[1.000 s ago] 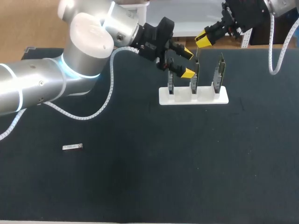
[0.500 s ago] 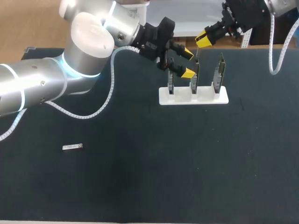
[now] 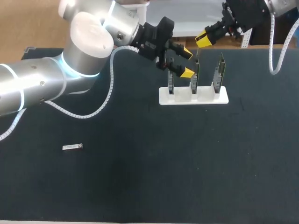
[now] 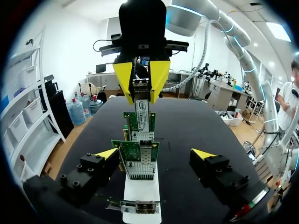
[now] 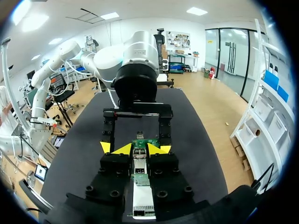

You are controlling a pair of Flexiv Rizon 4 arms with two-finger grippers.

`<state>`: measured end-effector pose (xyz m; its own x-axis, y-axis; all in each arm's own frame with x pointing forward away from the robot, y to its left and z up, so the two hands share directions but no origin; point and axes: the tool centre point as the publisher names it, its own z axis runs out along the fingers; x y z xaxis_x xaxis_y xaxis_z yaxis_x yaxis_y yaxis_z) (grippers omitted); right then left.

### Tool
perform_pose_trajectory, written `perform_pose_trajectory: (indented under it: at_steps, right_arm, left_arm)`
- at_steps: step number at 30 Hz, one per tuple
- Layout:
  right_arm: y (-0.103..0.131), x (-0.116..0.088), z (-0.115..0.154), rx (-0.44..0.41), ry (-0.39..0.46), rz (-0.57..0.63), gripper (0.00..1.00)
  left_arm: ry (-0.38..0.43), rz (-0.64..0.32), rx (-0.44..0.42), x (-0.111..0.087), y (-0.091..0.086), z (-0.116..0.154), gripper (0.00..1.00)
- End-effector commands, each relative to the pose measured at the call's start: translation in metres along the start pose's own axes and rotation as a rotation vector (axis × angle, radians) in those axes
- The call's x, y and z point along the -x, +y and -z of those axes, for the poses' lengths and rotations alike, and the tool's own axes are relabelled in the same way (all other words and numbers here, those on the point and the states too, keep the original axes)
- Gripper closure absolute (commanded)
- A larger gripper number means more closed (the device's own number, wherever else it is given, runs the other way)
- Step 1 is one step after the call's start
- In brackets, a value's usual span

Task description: Pick up the optical module with the left hand, and insert it into the network port with the right hand.

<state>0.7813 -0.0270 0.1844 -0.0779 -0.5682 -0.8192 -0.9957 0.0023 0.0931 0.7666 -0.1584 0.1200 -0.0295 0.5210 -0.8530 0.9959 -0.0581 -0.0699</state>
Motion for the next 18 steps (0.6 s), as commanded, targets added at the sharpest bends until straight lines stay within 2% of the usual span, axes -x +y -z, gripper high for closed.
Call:
perform_pose_trajectory:
  at_steps: [1, 18]
  right_arm:
    - [-0.0004, -0.0002, -0.0005, -0.002, -0.003, -0.001, 1.00]
    - [-0.0014, 0.0001, -0.0012, -0.003, -0.007, -0.003, 1.00]
  left_arm:
    - [0.005, -0.002, -0.005, 0.0006, 0.0014, 0.0004, 0.00]
    - [0.019, 0.000, -0.004, -0.0008, 0.0010, 0.0008, 0.00]
